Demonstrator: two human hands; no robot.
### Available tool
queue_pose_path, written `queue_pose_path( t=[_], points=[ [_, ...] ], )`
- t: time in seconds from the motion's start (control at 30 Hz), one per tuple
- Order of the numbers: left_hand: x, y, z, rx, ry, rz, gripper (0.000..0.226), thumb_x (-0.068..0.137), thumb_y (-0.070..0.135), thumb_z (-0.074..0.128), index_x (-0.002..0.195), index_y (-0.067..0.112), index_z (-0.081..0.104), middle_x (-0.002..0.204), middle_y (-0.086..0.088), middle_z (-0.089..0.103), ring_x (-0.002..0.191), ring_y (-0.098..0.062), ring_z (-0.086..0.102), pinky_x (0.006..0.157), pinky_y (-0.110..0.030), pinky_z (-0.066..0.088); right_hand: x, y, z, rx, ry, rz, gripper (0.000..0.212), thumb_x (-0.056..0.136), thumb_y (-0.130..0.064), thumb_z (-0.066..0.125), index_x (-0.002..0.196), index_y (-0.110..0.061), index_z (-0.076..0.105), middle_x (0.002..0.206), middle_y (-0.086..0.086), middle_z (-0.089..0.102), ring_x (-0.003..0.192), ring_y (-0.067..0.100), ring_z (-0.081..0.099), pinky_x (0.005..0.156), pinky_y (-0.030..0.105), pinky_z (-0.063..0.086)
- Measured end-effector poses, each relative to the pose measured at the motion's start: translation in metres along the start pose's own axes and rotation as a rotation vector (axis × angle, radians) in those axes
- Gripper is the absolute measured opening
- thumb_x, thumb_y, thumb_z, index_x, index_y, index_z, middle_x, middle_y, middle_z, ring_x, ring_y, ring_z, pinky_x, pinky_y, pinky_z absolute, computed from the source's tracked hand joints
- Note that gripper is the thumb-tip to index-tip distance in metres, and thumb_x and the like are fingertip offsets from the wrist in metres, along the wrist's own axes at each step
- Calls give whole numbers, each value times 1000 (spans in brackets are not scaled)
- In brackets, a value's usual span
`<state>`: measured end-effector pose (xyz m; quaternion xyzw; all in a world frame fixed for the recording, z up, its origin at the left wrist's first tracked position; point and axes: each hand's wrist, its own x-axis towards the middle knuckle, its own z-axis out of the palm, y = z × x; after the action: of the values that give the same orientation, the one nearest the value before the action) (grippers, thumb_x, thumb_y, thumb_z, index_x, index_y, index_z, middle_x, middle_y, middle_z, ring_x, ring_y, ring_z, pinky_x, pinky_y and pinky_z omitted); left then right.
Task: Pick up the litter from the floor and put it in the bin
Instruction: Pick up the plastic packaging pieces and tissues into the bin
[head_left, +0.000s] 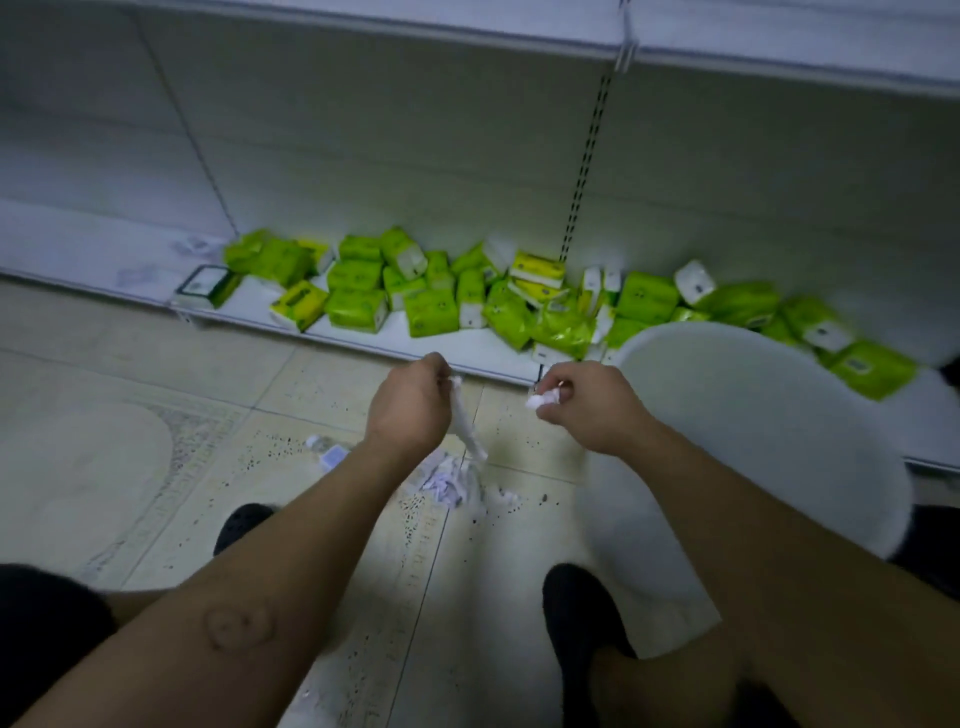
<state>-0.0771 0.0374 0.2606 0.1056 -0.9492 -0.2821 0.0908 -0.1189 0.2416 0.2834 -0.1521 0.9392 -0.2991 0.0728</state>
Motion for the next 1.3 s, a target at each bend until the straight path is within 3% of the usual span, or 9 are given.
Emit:
queue_pose_path(
  t=[0.1,0.23,0.4,0.5,0.67,0.73,0.87,1.03,1.3],
  points=[
    [-6,42,-13,-108,20,47,18,90,16,54,100,11,68,93,-14,73,88,-30,66,74,-35,53,-15,7,-50,-20,68,34,9,75,-27,75,79,-24,68,58,-14,51,58,2,48,52,20,35],
    [-6,97,-10,-214,56,61,11,84,19,63,93,13,66,74,-2,66,79,-24,64,67,-28,46,-40,45,-91,-29,165,146,10,75,-26,75,77,-25,66,68,-7,58,71,15,56,65,22,37],
    [-6,154,33,-286,-4,99,9,80,17,65,88,18,68,75,1,69,76,-19,64,65,-28,49,-67,95,-94,88,272,323,8,77,-17,70,84,-20,72,83,4,70,79,20,62,69,21,41],
    [-8,180,66,-340,-36,117,9,79,15,64,84,22,68,72,10,64,71,-10,60,62,-21,40,-68,111,-97,112,317,377,13,79,-11,64,85,-19,72,90,8,73,86,26,65,71,22,45],
    [-5,202,116,-358,-116,130,13,81,12,63,82,24,66,75,10,64,65,-8,60,60,-19,40,-58,150,-111,124,266,435,16,81,-15,68,96,-13,73,106,12,71,101,30,65,88,32,53],
    [-2,202,132,-336,-166,113,14,80,13,64,85,26,65,80,7,68,67,-10,62,58,-19,43,-54,164,-119,132,226,460,31,79,-15,71,109,-14,69,121,12,65,111,30,60,96,35,50],
    [-3,193,153,-204,-300,152,41,80,17,68,119,24,60,122,0,61,103,-18,61,84,-29,50,-58,183,-124,129,16,489,72,76,-14,74,142,-19,44,148,8,42,134,25,41,104,30,38],
    [-5,184,139,-142,-351,177,49,79,22,71,126,25,56,133,-1,56,120,-18,54,97,-28,42,-54,171,-120,144,-69,454,79,76,-15,76,145,-16,38,150,9,39,134,26,42,104,31,39],
    [-18,124,67,8,-331,101,46,80,32,70,124,24,58,134,-2,56,121,-22,53,100,-34,43,-46,101,-91,164,-164,357,76,74,-26,78,141,-18,43,144,12,44,114,26,55,94,35,47]
  ],
)
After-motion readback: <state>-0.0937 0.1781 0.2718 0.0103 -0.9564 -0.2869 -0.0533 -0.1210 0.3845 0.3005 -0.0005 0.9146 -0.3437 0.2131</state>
